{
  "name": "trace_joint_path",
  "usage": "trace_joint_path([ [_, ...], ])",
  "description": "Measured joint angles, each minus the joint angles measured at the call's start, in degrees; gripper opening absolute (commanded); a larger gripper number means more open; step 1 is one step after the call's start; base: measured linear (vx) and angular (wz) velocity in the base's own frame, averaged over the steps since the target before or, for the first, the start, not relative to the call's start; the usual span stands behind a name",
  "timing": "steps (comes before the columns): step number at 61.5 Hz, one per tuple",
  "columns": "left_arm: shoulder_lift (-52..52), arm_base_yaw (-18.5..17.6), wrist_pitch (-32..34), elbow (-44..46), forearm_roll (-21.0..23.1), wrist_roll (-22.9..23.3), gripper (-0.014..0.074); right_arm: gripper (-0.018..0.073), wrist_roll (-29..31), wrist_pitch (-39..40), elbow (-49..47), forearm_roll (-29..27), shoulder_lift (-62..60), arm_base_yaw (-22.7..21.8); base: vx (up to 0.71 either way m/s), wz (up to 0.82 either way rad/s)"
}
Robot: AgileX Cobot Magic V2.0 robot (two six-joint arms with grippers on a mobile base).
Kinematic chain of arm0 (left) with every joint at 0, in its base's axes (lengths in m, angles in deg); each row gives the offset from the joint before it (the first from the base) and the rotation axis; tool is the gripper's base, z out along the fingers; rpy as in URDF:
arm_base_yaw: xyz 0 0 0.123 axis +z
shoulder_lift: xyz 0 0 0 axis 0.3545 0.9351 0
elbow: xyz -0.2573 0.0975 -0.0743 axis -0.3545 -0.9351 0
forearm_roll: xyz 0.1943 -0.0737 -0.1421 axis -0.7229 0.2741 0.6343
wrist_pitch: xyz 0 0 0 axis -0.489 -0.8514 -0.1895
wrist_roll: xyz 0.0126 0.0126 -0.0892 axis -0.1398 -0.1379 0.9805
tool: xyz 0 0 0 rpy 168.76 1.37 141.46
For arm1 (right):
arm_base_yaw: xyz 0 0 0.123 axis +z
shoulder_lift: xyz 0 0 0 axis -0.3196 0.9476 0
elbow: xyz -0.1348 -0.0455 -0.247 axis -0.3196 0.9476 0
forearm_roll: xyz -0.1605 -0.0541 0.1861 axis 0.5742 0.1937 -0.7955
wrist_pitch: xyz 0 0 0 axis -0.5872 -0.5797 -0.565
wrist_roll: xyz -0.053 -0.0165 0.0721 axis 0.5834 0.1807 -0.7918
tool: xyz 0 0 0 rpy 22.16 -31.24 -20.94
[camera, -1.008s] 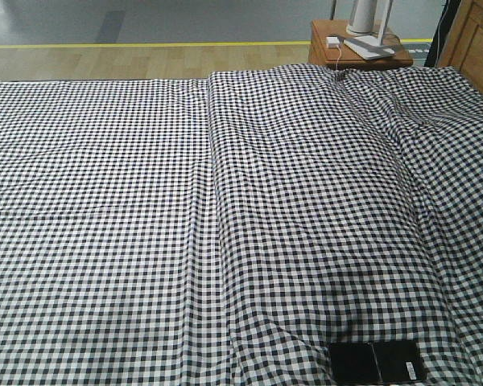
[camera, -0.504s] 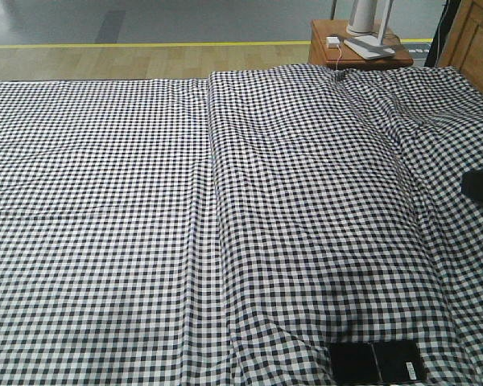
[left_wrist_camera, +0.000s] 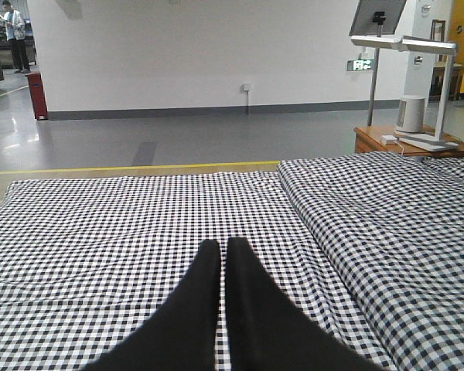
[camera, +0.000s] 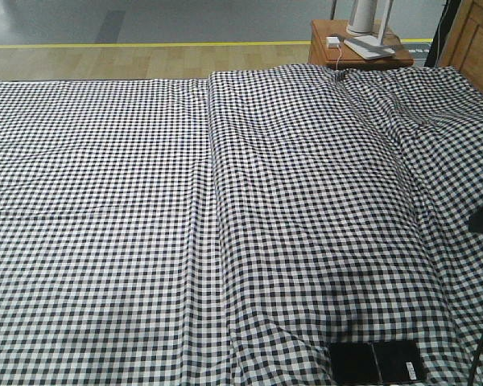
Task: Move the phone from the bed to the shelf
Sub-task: 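Lower the right gripper toward the black phone on the bed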
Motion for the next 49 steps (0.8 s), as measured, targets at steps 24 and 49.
trace_joint_path([
  [24,0.0,0.0,0.0,0.0,0.0,0.0,0.0001,0.0624,12.7,-3.4,-10.2,-5.0,26.8,-6.3,0.0,0.0],
  [49,0.0,0.0,0.0,0.0,0.0,0.0,0.0001,0.0608,25.4,-6.8,-17.6,-10.8,50.7,-7.2,0.0,0.0],
])
